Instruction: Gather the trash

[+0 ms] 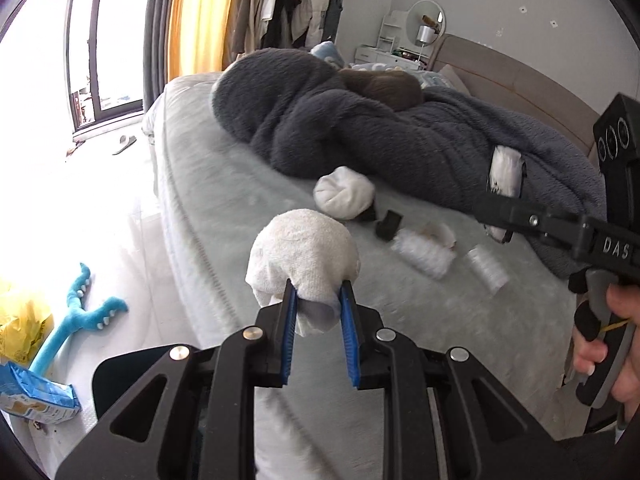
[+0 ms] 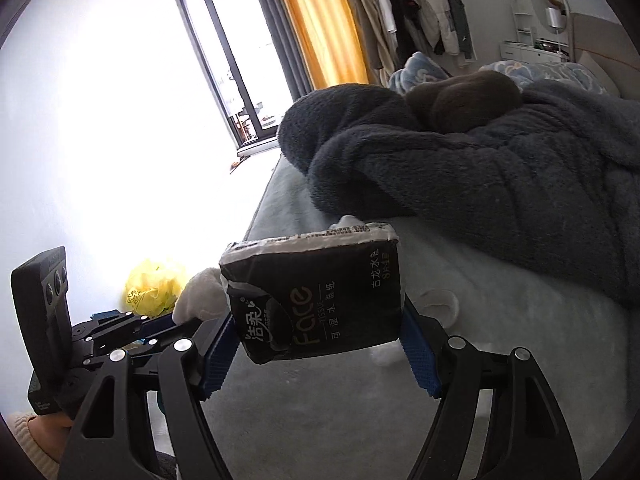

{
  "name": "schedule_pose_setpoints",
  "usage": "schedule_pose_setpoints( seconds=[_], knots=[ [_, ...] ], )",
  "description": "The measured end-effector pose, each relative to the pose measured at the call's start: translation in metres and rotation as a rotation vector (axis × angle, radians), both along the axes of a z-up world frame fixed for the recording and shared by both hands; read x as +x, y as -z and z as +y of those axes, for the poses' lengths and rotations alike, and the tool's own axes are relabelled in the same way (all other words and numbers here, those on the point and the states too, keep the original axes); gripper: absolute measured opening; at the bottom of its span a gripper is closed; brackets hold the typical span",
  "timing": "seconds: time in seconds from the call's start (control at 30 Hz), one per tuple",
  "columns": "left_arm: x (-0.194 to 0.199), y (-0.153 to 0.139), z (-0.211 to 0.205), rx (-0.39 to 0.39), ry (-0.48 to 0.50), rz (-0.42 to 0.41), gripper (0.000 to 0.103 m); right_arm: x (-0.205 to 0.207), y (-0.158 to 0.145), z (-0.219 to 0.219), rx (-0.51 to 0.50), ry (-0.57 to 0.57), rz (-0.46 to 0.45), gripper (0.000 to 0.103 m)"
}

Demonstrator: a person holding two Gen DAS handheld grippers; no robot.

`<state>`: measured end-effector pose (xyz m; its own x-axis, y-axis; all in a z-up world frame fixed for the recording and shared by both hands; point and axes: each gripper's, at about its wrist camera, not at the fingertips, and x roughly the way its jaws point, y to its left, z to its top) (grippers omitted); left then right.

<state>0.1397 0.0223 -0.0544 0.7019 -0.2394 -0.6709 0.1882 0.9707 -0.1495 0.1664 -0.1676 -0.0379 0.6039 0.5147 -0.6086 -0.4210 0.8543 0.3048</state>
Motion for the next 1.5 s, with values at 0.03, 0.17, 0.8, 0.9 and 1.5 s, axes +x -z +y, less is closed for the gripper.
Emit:
schedule_pose_setpoints(
  seconds=[0.03, 0.17, 0.8, 0.9, 1.5],
  knots=[
    [-0.001, 0.001, 0.004, 0.003, -0.003, 0.002, 0.023, 0.001, 0.0, 0.003, -0.002, -0.005, 0.0, 0.074],
    [-0.002, 0.008, 0.025, -0.01, -0.021, 0.024, 0.023, 0.004, -0.001, 0.025, -0.016, -0.029, 0.003, 0.074],
    [-0.015, 0.044, 0.114, -0.036, -0.133, 0.123, 0.023, 0.004, 0.008, 0.14, -0.072, -0.193, 0.032, 0.074],
    [-0.018, 0.053, 0.128, -0.035, -0.153, 0.152, 0.023, 0.0, 0.009, 0.159, -0.075, -0.217, 0.036, 0.074],
    [-0.031, 0.113, 0.204, -0.094, -0.245, 0.375, 0.023, -0.005, 0.046, 0.253, -0.122, -0.345, 0.11, 0.074]
  ],
)
